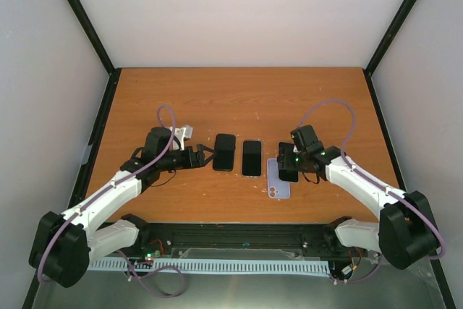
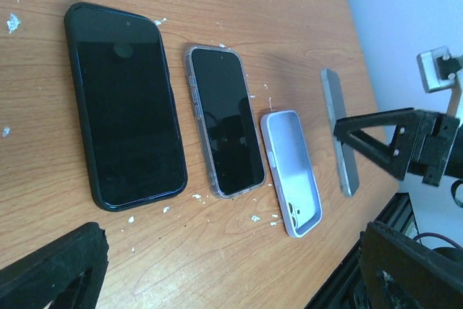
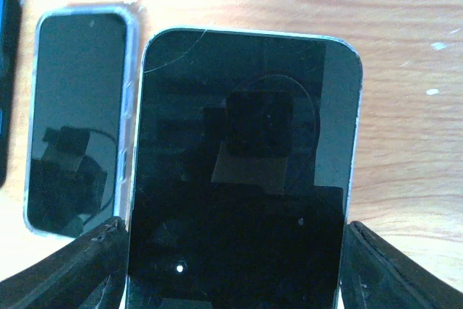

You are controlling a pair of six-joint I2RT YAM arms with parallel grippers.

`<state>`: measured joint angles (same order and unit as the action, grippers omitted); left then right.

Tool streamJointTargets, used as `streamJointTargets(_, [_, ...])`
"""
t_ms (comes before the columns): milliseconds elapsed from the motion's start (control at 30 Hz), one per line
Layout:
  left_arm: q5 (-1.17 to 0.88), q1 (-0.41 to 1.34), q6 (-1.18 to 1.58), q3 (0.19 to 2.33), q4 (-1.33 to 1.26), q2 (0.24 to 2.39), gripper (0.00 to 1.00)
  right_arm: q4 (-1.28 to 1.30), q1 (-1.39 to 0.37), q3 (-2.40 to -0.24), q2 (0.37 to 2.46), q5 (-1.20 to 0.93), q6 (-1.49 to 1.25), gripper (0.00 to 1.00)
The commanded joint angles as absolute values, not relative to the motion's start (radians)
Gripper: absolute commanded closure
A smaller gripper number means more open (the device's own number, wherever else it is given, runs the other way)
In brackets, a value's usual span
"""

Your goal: Put the phone into the phone case

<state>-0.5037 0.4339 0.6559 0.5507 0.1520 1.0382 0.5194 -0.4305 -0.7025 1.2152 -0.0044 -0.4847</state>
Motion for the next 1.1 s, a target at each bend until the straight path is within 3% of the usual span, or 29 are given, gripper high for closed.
streamJointTargets(0, [-0.519, 0.44, 0.673, 0.549, 0.117, 1.029, 0.05, 0.454, -0.505, -0.666, 1.218, 0.002, -0.502, 0.46])
streamJointTargets(433, [-0.503, 0.44, 0.675, 0.535, 0.143, 0.981, 0.05, 0.45, -0.682, -0.687, 1.359, 0.151, -0.571, 0.45])
streamJointTargets(900, [-0.512, 0.44, 0.669, 0.538, 0.138, 0.991, 0.04, 0.462, -0.724, -0.673, 1.389, 0.235, -0.674, 0.4])
streamJointTargets(1067, [-0.508, 0.44, 0.666, 0.536, 0.14, 0.991, 0.04, 0.48, -0.736, -0.681, 1.378, 0.238, -0.723, 0.29])
